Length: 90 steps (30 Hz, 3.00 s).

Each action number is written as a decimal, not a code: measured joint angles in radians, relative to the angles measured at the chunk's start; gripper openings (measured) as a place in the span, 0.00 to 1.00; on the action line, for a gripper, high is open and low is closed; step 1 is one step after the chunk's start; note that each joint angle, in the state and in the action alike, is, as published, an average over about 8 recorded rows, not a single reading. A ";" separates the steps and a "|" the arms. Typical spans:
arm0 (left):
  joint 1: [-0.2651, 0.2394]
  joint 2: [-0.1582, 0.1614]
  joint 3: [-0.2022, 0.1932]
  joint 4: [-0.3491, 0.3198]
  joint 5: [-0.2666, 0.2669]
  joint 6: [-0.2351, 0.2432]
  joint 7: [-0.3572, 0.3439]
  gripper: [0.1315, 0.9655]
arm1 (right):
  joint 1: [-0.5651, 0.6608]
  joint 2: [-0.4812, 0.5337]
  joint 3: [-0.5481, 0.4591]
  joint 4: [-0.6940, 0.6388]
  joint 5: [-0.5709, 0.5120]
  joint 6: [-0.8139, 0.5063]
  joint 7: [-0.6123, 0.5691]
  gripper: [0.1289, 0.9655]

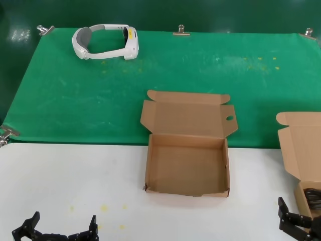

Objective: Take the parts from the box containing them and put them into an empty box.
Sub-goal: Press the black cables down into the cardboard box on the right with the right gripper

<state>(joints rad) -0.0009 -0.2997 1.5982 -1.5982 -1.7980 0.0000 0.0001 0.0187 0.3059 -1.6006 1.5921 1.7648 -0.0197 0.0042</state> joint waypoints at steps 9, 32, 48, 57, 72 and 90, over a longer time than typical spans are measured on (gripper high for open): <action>0.000 0.000 0.000 0.000 0.000 0.000 0.000 1.00 | 0.000 0.000 0.000 0.000 0.000 0.000 0.000 1.00; 0.000 0.000 0.000 0.000 0.000 0.000 0.000 1.00 | -0.002 0.128 -0.086 0.007 0.080 0.118 -0.054 1.00; 0.000 0.000 0.000 0.000 0.000 0.000 0.000 1.00 | 0.078 0.615 -0.394 -0.002 0.573 0.383 -0.411 1.00; 0.000 0.000 0.000 0.000 0.000 0.000 0.000 1.00 | 0.243 0.770 -0.588 -0.067 0.779 0.381 -0.579 1.00; 0.000 0.000 0.000 0.000 0.001 0.000 -0.001 1.00 | 0.488 0.712 -0.776 -0.318 0.683 0.295 -0.812 1.00; 0.000 0.000 0.000 0.000 0.001 0.000 -0.001 1.00 | 0.718 0.559 -1.007 -0.628 0.648 0.205 -0.877 1.00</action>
<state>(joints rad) -0.0008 -0.2997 1.5983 -1.5982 -1.7974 -0.0001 -0.0006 0.7366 0.8654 -2.6078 0.9638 2.4129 0.1850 -0.8731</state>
